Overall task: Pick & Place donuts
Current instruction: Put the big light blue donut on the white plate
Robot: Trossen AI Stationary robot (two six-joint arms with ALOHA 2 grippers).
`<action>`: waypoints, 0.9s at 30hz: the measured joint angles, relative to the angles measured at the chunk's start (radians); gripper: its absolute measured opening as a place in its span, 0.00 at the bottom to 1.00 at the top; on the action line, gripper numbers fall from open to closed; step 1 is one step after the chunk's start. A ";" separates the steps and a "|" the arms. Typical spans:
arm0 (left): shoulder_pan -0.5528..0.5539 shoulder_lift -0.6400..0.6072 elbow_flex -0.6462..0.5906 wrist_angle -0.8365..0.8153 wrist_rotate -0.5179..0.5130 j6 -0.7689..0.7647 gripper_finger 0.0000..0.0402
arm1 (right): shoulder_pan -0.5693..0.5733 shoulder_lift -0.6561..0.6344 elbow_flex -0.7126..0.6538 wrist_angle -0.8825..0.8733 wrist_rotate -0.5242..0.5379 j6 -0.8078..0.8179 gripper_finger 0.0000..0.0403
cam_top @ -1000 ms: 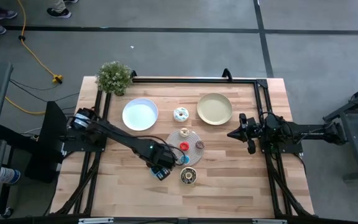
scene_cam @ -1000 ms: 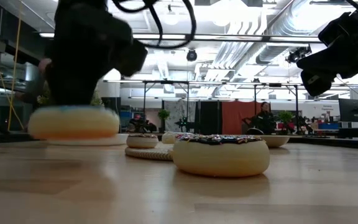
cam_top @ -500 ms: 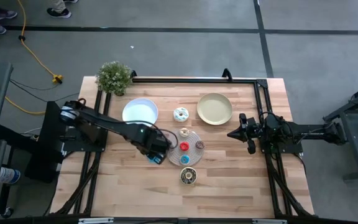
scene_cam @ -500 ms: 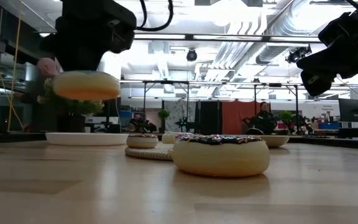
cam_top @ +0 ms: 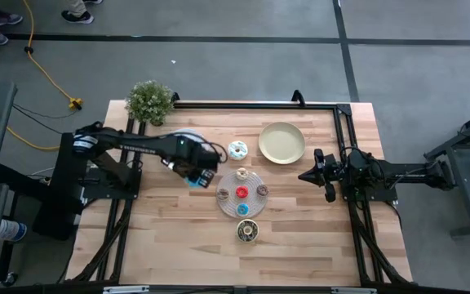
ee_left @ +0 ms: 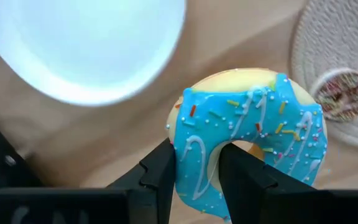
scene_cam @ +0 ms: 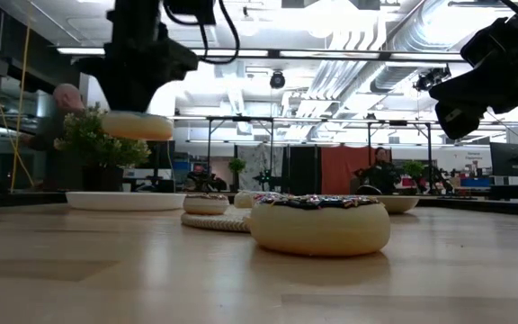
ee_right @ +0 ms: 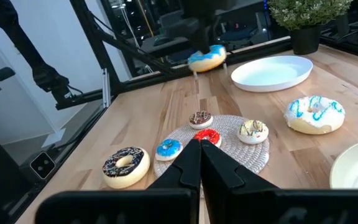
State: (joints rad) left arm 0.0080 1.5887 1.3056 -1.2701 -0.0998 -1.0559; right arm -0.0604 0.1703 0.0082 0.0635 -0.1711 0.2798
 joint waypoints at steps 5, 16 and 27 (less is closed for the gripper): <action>0.092 0.000 0.000 -0.001 -0.024 0.134 0.27 | 0.000 0.000 0.000 -0.002 0.000 0.000 0.00; 0.240 0.000 -0.072 0.053 -0.049 0.317 0.27 | 0.000 0.000 0.000 0.000 0.000 0.000 0.00; 0.340 0.000 -0.171 0.176 -0.020 0.306 0.27 | 0.000 0.000 0.000 0.000 0.000 0.000 0.00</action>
State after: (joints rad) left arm 0.3475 1.5890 1.1347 -1.0944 -0.1199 -0.7500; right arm -0.0604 0.1703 0.0082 0.0632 -0.1710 0.2801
